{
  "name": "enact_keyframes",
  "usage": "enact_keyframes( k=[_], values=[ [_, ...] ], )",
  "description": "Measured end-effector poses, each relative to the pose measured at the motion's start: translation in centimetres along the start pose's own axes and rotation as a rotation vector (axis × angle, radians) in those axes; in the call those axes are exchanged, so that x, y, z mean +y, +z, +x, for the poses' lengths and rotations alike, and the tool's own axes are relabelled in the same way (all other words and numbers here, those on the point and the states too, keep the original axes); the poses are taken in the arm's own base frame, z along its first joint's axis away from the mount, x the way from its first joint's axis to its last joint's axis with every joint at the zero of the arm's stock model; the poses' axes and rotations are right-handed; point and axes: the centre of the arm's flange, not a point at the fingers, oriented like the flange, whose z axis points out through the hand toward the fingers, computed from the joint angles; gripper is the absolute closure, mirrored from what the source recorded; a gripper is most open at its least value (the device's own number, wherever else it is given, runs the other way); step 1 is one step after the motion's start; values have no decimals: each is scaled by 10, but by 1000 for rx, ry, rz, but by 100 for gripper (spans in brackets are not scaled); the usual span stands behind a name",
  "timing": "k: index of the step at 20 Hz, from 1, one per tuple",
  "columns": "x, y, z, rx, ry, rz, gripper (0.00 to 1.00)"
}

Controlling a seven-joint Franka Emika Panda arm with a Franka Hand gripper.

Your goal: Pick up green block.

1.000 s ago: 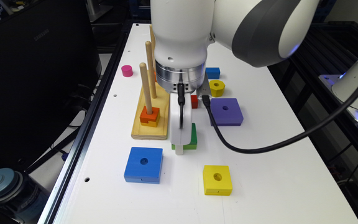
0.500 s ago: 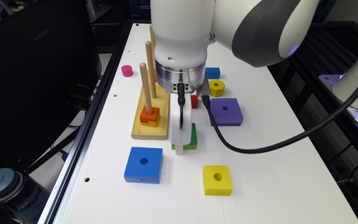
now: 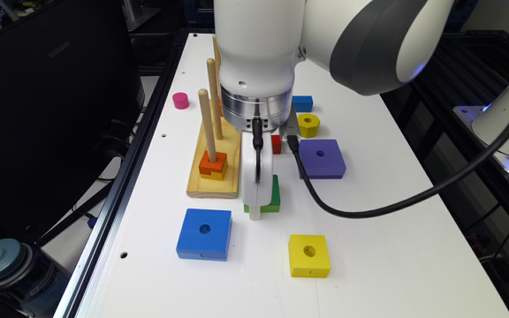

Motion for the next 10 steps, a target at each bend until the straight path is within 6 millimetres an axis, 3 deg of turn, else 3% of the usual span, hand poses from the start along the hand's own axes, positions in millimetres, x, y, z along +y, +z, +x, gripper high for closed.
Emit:
enact_keyframes(
  k=[10],
  values=[
    [-2, -9, 0, 8, 0, 7, 100]
  ],
)
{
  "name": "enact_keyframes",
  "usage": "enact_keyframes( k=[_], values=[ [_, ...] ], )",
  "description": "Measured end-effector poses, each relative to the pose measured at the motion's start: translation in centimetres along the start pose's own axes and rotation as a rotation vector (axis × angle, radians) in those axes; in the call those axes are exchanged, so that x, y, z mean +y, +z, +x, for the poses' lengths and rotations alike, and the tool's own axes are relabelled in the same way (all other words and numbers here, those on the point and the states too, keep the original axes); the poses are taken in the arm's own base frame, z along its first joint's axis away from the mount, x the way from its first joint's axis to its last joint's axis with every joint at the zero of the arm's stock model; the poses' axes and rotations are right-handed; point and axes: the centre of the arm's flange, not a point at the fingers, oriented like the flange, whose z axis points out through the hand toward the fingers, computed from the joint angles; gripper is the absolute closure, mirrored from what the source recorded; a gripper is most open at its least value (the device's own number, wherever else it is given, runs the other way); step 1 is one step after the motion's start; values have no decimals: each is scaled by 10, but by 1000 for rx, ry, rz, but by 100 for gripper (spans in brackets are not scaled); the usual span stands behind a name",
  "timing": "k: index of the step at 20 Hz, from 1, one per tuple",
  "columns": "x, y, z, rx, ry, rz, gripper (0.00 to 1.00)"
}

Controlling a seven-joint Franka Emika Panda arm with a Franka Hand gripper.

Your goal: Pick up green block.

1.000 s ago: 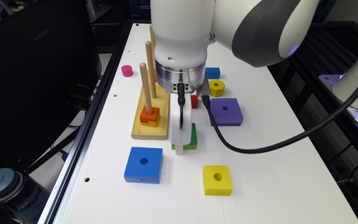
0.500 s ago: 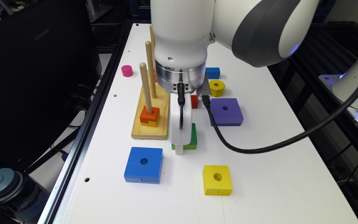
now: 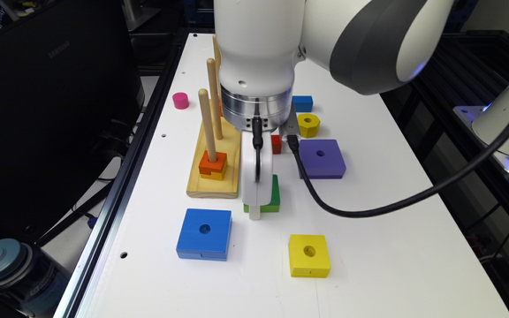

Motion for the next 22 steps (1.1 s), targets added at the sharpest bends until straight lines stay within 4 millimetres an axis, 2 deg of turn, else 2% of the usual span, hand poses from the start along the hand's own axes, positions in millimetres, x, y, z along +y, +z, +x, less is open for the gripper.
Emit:
enact_keyframes(
  k=[10, 17, 22],
  values=[
    [0, -6, 0, 6, -1, 2, 100],
    [-3, -29, -2, 18, 1, 0, 100],
    [-3, -37, -2, 21, 2, 0, 100]
  ],
)
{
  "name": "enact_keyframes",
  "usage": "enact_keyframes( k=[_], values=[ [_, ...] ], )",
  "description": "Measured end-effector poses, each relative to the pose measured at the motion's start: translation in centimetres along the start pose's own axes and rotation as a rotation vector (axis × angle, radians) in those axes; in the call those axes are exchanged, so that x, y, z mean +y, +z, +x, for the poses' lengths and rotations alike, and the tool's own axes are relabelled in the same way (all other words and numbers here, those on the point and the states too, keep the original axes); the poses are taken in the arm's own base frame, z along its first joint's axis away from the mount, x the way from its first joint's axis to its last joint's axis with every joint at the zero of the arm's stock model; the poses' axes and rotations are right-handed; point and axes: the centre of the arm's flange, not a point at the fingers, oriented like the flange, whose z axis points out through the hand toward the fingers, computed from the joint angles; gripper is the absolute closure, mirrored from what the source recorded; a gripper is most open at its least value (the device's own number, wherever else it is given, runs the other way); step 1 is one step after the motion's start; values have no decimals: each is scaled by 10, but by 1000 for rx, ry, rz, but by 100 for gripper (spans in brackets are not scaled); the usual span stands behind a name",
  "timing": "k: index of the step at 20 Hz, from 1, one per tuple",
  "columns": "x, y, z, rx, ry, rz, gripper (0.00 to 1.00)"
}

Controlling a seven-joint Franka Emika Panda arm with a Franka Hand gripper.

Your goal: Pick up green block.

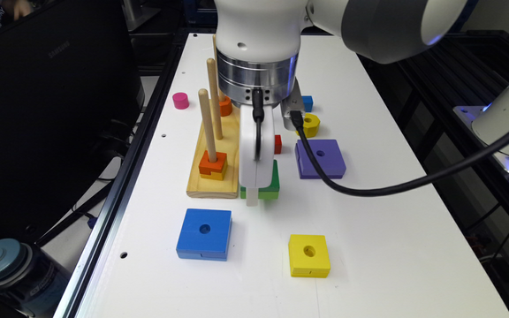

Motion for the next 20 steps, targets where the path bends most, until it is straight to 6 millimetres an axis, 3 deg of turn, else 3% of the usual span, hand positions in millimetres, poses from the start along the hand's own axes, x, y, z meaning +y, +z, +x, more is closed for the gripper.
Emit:
enact_keyframes(
  k=[6, 10, 16, 20],
  values=[
    [-2, -40, -2, 5, 5, -6, 100],
    [-1, -42, -1, 5, 7, -5, 100],
    [0, -79, -3, 8, 7, -4, 100],
    [1, -81, -2, 4, 7, -4, 100]
  ],
)
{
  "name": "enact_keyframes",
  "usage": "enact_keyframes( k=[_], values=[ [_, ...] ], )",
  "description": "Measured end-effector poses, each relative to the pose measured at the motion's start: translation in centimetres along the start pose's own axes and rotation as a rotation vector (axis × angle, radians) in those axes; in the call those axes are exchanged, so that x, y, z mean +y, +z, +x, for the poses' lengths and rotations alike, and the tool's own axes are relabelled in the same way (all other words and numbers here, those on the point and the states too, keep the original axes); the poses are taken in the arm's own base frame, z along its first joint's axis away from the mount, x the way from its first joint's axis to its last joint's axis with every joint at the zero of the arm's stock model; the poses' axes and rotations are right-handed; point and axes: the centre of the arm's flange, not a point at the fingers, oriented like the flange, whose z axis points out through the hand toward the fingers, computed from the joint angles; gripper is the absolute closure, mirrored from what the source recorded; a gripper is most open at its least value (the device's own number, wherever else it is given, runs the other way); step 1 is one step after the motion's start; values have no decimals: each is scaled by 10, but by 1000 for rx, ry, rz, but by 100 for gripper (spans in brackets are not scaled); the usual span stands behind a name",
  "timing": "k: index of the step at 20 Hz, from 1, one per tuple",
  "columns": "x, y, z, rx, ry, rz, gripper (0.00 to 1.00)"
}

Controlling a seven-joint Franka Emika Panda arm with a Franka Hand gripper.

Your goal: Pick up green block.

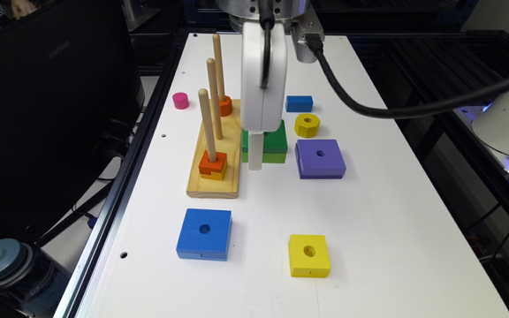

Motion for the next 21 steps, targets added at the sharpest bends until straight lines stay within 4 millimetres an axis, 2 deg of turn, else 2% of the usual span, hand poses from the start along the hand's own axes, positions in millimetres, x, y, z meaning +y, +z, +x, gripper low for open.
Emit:
enact_keyframes(
  k=[2, 6, 11, 17, 21],
  values=[
    [-1, -6, 0, 5, 1, 5, 100],
    [0, -37, -1, 5, 1, 5, 100],
    [1, -43, -1, 2, 1, 7, 100],
    [4, -86, -3, 6, 1, 12, 100],
    [6, -89, -2, 2, 2, 11, 100]
  ],
)
